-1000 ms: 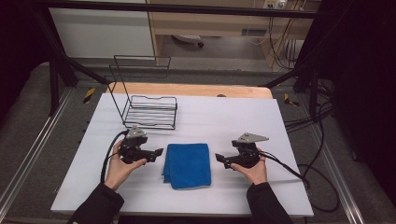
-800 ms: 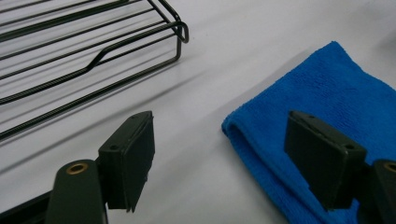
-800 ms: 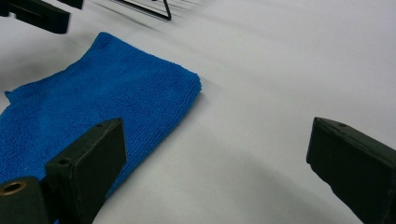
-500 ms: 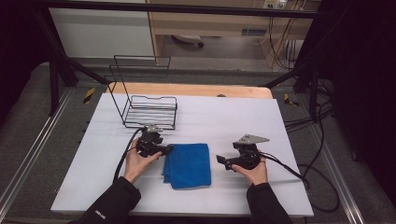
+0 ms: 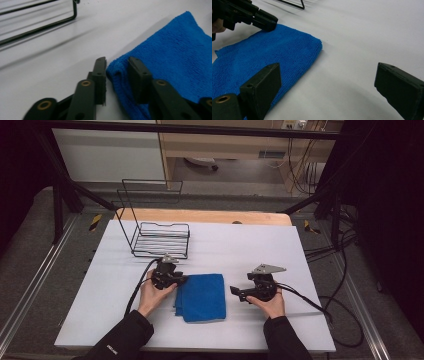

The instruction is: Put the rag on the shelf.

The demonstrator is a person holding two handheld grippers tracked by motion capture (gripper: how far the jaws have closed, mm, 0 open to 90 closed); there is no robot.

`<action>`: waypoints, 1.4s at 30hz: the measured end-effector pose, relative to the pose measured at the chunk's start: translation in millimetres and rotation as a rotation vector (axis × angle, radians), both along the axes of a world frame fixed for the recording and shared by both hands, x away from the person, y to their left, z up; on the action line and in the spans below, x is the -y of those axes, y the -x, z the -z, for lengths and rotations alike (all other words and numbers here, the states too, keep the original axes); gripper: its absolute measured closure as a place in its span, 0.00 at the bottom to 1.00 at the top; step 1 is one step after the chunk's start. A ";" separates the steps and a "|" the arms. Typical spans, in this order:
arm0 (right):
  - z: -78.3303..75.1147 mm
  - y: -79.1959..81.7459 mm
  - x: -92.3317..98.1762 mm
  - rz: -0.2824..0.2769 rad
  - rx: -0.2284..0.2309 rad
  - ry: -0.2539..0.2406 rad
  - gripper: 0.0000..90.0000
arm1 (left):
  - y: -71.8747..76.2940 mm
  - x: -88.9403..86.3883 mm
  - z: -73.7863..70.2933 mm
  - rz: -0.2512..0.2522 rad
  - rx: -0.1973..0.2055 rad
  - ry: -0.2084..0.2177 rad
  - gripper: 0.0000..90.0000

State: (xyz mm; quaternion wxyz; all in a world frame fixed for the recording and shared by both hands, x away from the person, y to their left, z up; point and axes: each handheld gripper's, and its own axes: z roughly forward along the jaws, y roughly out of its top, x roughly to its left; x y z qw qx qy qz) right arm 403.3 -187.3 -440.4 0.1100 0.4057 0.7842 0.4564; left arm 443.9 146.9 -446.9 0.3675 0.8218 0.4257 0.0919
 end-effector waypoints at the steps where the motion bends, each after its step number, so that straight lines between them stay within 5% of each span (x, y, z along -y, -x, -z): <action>1: -0.2 -0.4 0.1 -0.001 0.004 0.000 0.09 | 0.8 0.7 0.2 0.000 0.000 0.001 0.79; 8: -3.1 -5.1 -1.6 0.025 0.011 -0.035 0.09 | 3.4 3.3 -0.4 0.003 -0.002 0.001 0.90; 15: -5.8 -19.3 -25.3 0.035 -0.004 0.020 0.13 | 5.3 4.3 2.0 0.000 0.016 -0.004 0.91; 21: 0.9 -33.8 -45.6 0.043 -0.033 0.003 0.34 | 5.5 4.1 2.6 0.009 0.024 -0.007 0.91; 25: 7.1 -41.4 -55.2 0.037 -0.058 0.044 0.47 | 5.3 3.7 2.8 0.012 0.025 -0.004 0.91; 29: 14.8 -46.1 -56.6 0.034 -0.095 0.075 0.62 | 5.1 3.3 3.0 0.015 0.024 -0.002 0.91; 42: 14.9 -45.4 -56.8 -0.017 -0.150 0.046 0.94 | 5.1 2.1 3.8 0.018 0.028 0.009 0.91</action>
